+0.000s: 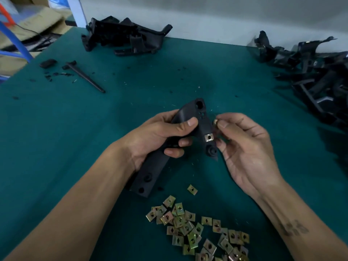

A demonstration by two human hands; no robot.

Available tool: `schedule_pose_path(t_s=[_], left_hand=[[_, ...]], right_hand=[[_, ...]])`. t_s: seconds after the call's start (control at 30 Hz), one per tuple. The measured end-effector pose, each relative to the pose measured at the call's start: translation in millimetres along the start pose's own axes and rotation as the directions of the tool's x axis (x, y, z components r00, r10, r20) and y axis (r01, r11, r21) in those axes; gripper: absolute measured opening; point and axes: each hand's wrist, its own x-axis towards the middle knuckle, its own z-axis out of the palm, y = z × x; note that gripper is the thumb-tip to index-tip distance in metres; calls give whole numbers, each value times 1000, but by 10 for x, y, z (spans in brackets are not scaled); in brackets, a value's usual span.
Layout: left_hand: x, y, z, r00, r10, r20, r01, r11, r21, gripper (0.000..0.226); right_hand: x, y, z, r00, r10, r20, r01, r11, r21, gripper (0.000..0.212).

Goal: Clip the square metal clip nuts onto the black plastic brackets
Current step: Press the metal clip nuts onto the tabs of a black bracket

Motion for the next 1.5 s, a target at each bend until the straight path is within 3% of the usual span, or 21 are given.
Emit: schedule_pose_path(t_s=[0.27, 0.7, 1.0, 1.1, 1.2, 1.37, 1.5], left_hand=[[1, -18, 28, 997, 37, 69, -45, 992, 118, 22], [-6, -4, 65, 1000, 26, 12, -28, 993, 117, 43], [-14, -11, 57, 998, 16, 53, -20, 997, 77, 23], [-13, -6, 64, 999, 13, 49, -17, 996, 83, 25], [-11, -10, 59, 999, 8, 40, -11, 998, 63, 33], [-6, -16, 58, 998, 18, 66, -22, 998, 60, 16], [-7, -12, 54, 997, 13, 77, -18, 998, 59, 19]], right_hand=[[11, -24, 42, 1000, 29, 11, -30, 997, 66, 18], [52, -42, 7, 1000, -3, 19, 0, 994, 111, 19], [48, -105, -10, 1000, -25, 15, 24, 1000, 10, 13], [23, -124, -18, 999, -37, 23, 38, 999, -36, 13], [11, -136, -10, 996, -80, 50, 79, 997, 23, 16], [-1, -85, 21, 992, -127, -3, 127, 991, -39, 12], [1, -92, 52, 994, -111, -11, 110, 993, -41, 30]])
